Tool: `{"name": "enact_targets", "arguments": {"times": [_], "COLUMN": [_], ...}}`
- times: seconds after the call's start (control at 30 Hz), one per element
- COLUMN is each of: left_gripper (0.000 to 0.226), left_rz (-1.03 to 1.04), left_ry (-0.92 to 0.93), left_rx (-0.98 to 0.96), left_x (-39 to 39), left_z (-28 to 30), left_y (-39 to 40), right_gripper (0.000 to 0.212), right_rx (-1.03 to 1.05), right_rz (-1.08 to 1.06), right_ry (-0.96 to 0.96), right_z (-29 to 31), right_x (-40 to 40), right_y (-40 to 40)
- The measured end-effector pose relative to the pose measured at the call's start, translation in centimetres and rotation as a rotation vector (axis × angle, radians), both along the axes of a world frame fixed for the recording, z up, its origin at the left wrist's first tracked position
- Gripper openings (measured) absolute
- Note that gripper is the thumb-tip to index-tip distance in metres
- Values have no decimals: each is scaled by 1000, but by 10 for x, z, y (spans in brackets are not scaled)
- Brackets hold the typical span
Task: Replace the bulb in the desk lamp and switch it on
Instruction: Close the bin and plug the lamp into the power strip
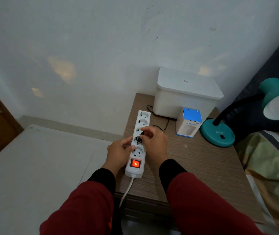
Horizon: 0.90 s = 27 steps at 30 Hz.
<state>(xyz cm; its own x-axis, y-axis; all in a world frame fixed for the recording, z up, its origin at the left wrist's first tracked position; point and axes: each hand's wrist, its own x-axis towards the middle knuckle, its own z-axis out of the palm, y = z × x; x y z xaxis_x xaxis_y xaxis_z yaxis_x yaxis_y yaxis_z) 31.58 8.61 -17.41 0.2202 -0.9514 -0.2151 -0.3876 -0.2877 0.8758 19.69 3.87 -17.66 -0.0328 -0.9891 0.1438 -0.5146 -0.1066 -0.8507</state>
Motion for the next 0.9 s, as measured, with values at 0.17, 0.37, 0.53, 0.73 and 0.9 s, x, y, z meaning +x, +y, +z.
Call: {"name": "enact_targets", "arguments": {"times": [0.17, 0.37, 0.53, 0.73, 0.9], "left_gripper": [41, 41, 41, 41, 41], "left_rz": [-2, 1, 2, 17, 4], "left_ry": [-22, -23, -32, -30, -71], "left_rx": [9, 10, 12, 29, 50], "left_x": [0, -1, -1, -3, -5], "left_z": [0, 0, 1, 0, 1], "left_y": [0, 1, 0, 0, -1], "right_gripper": [25, 25, 23, 17, 18], "right_rx": [-7, 3, 31, 75, 135], "right_rz": [52, 75, 88, 108, 204], "right_ry": [119, 171, 180, 218, 428], "right_z": [-1, 2, 3, 1, 15], "right_x": [4, 4, 3, 2, 2], "right_y": [1, -1, -3, 0, -8]}}
